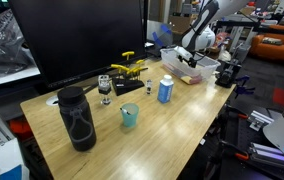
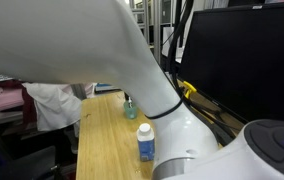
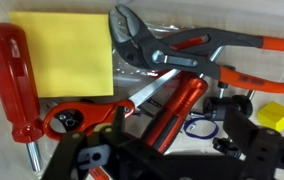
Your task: Pick up one of the red objects from the box and place it on the table
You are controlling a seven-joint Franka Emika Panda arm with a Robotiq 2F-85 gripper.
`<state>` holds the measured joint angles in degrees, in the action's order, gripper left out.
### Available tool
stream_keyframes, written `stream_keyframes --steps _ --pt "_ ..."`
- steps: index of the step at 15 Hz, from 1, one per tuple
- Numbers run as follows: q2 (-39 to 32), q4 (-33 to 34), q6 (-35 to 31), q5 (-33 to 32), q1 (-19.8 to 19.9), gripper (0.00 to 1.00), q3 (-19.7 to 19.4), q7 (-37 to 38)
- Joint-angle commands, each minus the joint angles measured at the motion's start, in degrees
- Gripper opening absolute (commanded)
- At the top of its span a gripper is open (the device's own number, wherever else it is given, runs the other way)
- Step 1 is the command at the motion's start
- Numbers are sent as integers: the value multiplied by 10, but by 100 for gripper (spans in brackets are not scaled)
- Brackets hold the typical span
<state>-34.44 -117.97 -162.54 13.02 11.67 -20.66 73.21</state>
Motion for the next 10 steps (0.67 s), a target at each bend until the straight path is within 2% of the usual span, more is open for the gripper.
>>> stream_keyframes --steps 1,10 --pt "-21 17 -9 16 2 100 -6 13" --pt "-47 46 -10 47 16 100 4 24"
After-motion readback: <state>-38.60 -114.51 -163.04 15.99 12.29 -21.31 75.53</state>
